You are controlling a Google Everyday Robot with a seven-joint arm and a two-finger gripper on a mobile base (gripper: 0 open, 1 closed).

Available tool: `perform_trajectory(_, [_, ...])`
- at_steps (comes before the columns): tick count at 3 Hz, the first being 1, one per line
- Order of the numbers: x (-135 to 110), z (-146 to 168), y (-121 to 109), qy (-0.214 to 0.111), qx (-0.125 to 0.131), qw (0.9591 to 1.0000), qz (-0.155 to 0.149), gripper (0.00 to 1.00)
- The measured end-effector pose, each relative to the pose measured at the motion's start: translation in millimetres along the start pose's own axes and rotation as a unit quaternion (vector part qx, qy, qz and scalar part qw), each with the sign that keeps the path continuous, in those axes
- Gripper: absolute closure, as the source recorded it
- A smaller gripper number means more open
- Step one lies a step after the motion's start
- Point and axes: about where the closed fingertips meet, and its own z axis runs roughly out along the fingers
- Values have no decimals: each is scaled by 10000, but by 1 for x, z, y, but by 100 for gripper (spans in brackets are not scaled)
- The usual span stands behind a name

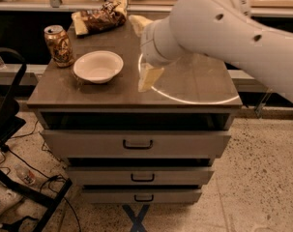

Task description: Move paper bowl near brown chip bag

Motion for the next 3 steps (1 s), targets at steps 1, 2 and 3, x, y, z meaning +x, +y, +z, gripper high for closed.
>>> perform_trajectory(1, [-10,30,-14,-193,190,9993,-272,0])
perform_trajectory(2, [-25,54,-20,-509,327,9976,-341,0])
perform_trajectory(3, [-36,68,-25,-736,460,9956,-354,0])
